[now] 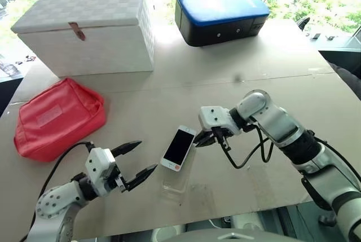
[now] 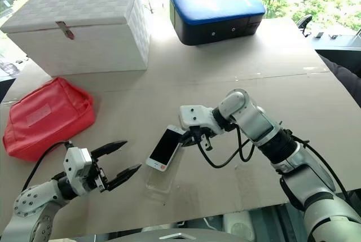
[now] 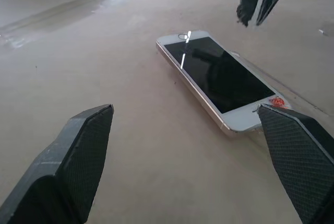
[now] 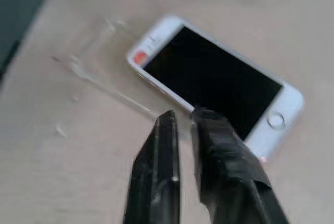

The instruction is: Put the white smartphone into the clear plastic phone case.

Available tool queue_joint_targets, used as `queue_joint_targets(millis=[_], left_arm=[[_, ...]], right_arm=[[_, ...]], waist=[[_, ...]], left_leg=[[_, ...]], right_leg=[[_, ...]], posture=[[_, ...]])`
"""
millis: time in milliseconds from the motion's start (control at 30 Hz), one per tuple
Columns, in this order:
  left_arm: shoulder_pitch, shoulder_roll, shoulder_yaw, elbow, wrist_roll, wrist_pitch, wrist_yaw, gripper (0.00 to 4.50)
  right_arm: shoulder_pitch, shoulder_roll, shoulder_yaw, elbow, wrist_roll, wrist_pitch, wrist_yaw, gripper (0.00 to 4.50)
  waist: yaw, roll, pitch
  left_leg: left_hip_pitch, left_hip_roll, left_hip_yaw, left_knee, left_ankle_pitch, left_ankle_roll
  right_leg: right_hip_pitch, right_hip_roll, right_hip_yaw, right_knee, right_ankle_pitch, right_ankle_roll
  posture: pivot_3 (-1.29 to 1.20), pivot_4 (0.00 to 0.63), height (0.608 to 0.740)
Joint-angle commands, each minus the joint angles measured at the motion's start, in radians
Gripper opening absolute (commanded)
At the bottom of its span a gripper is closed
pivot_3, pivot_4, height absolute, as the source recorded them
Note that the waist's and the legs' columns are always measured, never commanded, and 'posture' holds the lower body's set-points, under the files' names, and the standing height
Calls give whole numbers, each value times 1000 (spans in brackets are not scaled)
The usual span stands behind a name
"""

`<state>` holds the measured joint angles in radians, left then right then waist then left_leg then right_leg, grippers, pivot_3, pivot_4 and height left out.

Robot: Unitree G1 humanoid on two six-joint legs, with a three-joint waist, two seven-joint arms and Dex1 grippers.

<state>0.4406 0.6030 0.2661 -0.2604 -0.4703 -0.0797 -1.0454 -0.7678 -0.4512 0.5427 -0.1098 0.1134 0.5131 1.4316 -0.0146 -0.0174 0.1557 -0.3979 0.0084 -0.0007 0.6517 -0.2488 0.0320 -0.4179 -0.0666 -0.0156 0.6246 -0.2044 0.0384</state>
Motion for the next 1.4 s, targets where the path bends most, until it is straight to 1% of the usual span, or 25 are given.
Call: queue_joint_targets(millis=[33,133,200,267,333,433,500,533,633,667,700,800,833,933,967,1067,1100,1233,1400], left_arm=[[29,4,-23,-52,28,-50,-21,4500],[39,-12,-60,-69,52,-56,-5,4500],[42,-12,-78,-76,58,-45,2,4500],[41,-5,-95,-82,64,-22,12,4500],[35,11,-121,-112,77,42,38,4500],[26,50,-167,-177,155,197,126,3741],[24,76,-194,-228,185,304,176,2641],[20,85,-208,-253,191,344,189,2329],[-12,99,-244,-313,214,468,256,923],[-27,103,-253,-315,217,493,267,241],[-41,106,-260,-306,221,503,270,23],[-110,116,-269,-221,245,489,268,0],[-130,122,-267,-192,246,476,258,0],[-152,152,-241,-139,233,426,211,0],[-168,169,-235,-113,232,395,182,0],[-242,210,-228,-24,224,316,110,0],[-264,219,-231,3,225,296,95,0],[-431,235,-262,150,258,179,46,0],[-644,200,-322,307,309,94,5,0]], right_arm=[[31,-26,-7,-54,41,-14,21,25],[75,-8,-1,-17,32,-39,-35,25],[92,6,0,18,-4,-73,-91,25],[97,13,3,40,-22,-90,-118,25],[104,8,3,38,-26,-95,-126,25],[114,-4,-7,21,-23,-95,-136,0],[122,-15,-24,-1,-10,-97,-137,0],[130,-19,-42,-18,12,-103,-131,0],[158,-77,-111,-126,111,-88,-77,0],[164,-97,-138,-163,151,-74,-62,0],[166,-104,-166,-188,187,-40,-70,0],[182,-118,-254,-251,234,-13,-137,924],[194,-134,-267,-271,241,-8,-143,1441],[226,-174,-281,-311,245,-7,-155,2484],[238,-187,-289,-327,254,2,-163,3058],[270,-220,-308,-369,277,27,-189,4391],[277,-227,-312,-378,282,31,-198,4485],[320,-242,-337,-414,279,48,-270,4485],[356,-245,-353,-453,288,77,-342,4485]], waist=[[1,0,0],[3,-1,0],[2,0,0],[1,0,0],[1,0,0],[2,0,0],[3,0,0],[4,0,0],[6,1,1],[5,1,1],[5,2,1],[6,2,2],[11,3,2],[17,3,2],[17,3,2],[17,3,2],[15,4,2],[15,4,3],[21,3,3]], left_leg=[[0,0,0,0,0,0],[0,0,0,0,0,0],[0,0,0,0,0,0],[0,0,0,0,0,0],[0,0,0,0,0,0],[0,0,0,0,0,0],[-1,0,0,0,0,0],[-1,0,0,0,0,0],[-1,-1,0,0,0,0],[0,-1,0,0,0,0],[0,0,-1,0,0,0],[2,0,-2,0,0,0],[2,0,-2,0,0,0],[2,0,-4,1,0,0],[2,0,-4,1,0,0],[2,1,-4,1,0,0],[2,2,-4,1,0,0],[2,2,-4,0,0,0],[0,2,-3,1,0,0]], right_leg=[[0,-1,0,-1,0,0],[0,-2,-1,-1,0,0],[0,-2,-1,-1,0,0],[-1,-2,-1,0,0,0],[-1,-1,-1,0,0,0],[0,0,0,0,0,0],[0,1,0,0,0,0],[0,0,0,0,0,0],[0,0,0,0,-1,3],[1,0,0,0,-2,4],[1,0,0,0,-2,4],[2,1,-1,0,-2,4],[2,1,-1,0,-2,4],[3,1,-3,0,-2,4],[2,0,-3,0,-2,4],[2,0,-4,0,-2,4],[2,1,-4,0,-2,4],[2,2,-5,0,-2,3],[2,2,-4,-1,-1,2]], posture=[[0,150,740],[0,150,740],[0,150,740],[0,150,740],[0,150,740],[0,150,740],[0,150,740],[0,150,740],[0,150,740],[0,150,740],[0,150,740],[0,150,740],[0,150,740],[0,150,740],[0,150,740],[0,150,740],[0,150,740],[0,150,740],[0,150,740]])
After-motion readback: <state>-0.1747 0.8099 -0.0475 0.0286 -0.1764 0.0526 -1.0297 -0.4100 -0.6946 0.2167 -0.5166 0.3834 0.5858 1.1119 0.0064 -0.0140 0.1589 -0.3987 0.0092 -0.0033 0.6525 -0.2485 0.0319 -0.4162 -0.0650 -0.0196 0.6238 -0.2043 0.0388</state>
